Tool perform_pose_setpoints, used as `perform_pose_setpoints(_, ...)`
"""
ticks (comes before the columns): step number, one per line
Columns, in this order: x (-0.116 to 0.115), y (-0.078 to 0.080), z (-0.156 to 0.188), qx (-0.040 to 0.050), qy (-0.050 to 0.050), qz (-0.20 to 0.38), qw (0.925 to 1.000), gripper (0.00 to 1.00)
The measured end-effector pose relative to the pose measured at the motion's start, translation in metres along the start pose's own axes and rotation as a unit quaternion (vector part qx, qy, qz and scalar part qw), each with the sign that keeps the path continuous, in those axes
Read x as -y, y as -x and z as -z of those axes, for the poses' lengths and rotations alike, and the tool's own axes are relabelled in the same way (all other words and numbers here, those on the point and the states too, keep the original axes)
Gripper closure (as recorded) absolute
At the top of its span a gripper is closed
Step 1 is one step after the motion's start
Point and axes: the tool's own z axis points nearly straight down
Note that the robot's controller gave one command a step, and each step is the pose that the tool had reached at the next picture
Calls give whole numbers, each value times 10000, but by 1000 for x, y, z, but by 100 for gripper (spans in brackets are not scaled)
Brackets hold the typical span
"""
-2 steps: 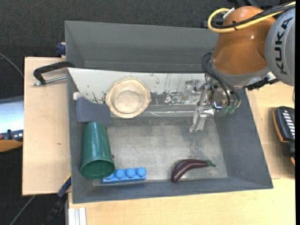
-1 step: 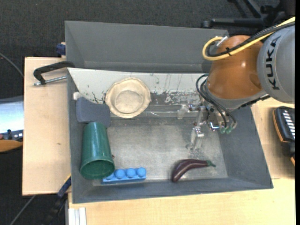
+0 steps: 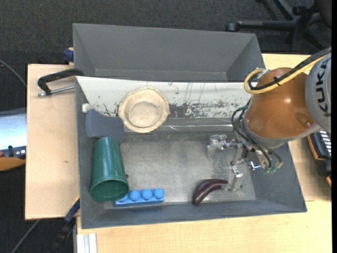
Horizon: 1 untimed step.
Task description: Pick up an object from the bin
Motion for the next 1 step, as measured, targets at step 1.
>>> perform_pose_setpoints(1,7,-4,3,26,-5,593,9982,0)
